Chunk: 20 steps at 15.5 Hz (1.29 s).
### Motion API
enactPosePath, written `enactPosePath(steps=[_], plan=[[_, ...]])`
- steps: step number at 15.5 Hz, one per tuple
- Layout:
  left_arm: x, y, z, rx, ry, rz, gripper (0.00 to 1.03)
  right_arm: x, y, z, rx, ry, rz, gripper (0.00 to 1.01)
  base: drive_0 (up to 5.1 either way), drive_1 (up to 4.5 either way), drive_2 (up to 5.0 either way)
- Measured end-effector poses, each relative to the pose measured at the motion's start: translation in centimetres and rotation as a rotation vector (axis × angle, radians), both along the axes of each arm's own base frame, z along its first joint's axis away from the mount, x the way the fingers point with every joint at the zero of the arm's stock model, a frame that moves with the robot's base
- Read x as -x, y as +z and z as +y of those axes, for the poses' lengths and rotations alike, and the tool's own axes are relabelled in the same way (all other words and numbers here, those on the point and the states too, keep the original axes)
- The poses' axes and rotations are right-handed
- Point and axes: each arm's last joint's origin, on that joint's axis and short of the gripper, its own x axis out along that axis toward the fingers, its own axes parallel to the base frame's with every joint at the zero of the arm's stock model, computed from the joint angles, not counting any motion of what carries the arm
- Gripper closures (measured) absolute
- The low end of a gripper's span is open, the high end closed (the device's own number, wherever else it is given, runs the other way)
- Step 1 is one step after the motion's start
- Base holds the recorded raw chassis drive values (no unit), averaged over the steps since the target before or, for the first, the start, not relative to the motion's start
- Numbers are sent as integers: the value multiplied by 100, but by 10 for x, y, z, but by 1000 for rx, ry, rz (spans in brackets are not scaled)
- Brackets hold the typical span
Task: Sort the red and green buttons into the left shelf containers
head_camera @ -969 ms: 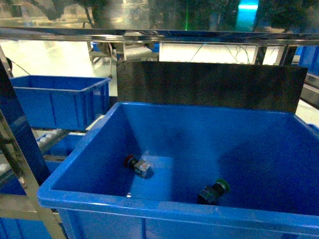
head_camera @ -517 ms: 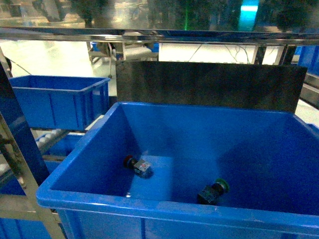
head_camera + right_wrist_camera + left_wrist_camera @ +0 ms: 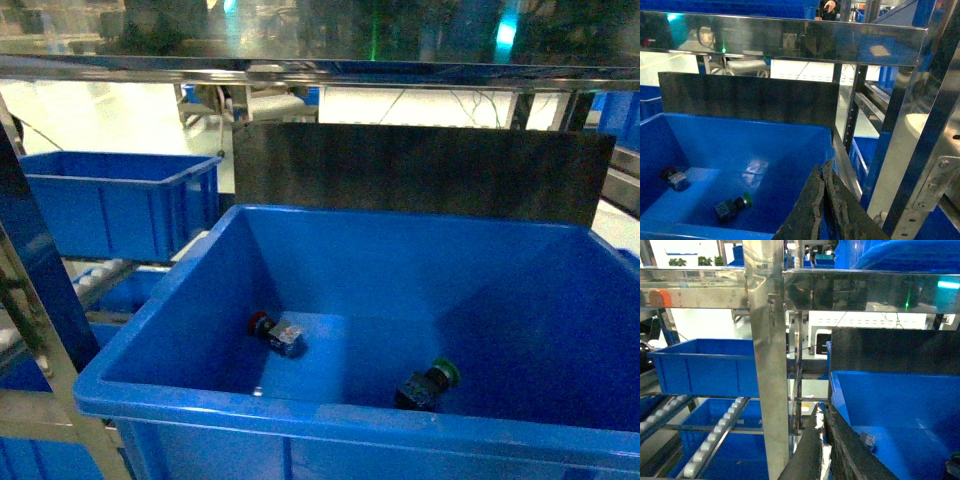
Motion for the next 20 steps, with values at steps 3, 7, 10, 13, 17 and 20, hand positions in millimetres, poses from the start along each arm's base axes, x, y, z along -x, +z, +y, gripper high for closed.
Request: enactPosePath(steps=[3, 7, 10, 13, 17, 20], plan=[[7, -8, 13, -1, -4, 3, 101, 0, -3, 0, 0, 0, -3, 99, 0, 0, 0], [11, -11, 13, -1, -11, -3, 101, 0, -13, 0, 1, 1, -2, 99, 0, 0, 0], [14, -17, 13, -1, -8, -14, 101, 0, -13, 0, 1, 1, -5, 99, 0, 0, 0], [18, -17, 14, -1, -7, -20, 101, 0, -13, 0, 1, 1, -5, 99, 0, 0, 0], [30, -22, 14, -1, -7, 12, 101, 0, -13, 0, 1, 1, -6, 99, 0, 0, 0], [30, -21, 14, -1, -7, -3, 101, 0, -13, 0, 1, 1, -6, 99, 0, 0, 0]])
